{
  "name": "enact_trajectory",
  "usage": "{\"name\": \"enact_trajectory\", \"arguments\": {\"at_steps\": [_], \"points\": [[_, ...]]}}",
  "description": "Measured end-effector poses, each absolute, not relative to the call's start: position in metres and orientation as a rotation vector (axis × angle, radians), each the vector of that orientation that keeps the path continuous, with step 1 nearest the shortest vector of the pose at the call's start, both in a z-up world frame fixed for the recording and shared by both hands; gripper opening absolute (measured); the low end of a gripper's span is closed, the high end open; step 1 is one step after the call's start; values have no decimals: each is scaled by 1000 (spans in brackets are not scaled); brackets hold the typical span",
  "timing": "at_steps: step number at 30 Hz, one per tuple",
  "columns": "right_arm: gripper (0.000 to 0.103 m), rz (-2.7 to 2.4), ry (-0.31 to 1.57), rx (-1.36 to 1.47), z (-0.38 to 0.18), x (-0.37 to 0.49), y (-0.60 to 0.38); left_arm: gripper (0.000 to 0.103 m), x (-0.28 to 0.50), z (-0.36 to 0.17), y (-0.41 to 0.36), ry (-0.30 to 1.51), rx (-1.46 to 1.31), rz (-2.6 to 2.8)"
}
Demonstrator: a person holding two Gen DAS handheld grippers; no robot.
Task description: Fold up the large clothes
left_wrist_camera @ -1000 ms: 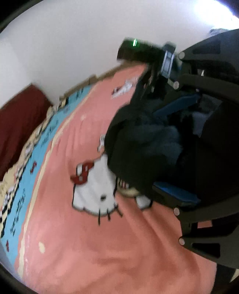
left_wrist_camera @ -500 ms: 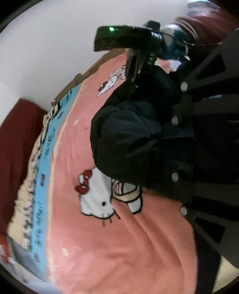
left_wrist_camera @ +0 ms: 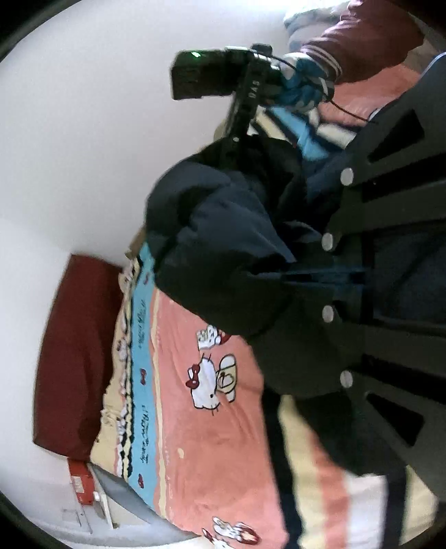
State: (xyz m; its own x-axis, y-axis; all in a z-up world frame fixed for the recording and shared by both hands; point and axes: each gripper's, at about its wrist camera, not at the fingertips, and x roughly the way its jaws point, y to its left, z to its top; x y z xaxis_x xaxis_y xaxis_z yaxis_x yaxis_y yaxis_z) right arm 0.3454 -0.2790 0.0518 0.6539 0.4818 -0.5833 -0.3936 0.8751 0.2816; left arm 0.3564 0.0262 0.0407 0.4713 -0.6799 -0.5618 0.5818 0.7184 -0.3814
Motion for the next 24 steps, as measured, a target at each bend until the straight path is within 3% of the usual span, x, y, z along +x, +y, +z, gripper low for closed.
{"name": "enact_trajectory", "arguments": {"at_steps": [5, 9, 16, 24], "points": [[9, 519, 701, 150, 41, 257, -260, 0, 274, 39, 50, 747, -177, -842], [9, 483, 758, 153, 2, 220, -245, 0, 255, 32, 52, 785, -130, -831], [9, 421, 827, 65, -43, 225, -239, 3, 309, 48, 51, 778, -226, -789], [9, 442, 826, 24, -55, 220, -246, 3, 405, 23, -14, 854, -204, -735]]}}
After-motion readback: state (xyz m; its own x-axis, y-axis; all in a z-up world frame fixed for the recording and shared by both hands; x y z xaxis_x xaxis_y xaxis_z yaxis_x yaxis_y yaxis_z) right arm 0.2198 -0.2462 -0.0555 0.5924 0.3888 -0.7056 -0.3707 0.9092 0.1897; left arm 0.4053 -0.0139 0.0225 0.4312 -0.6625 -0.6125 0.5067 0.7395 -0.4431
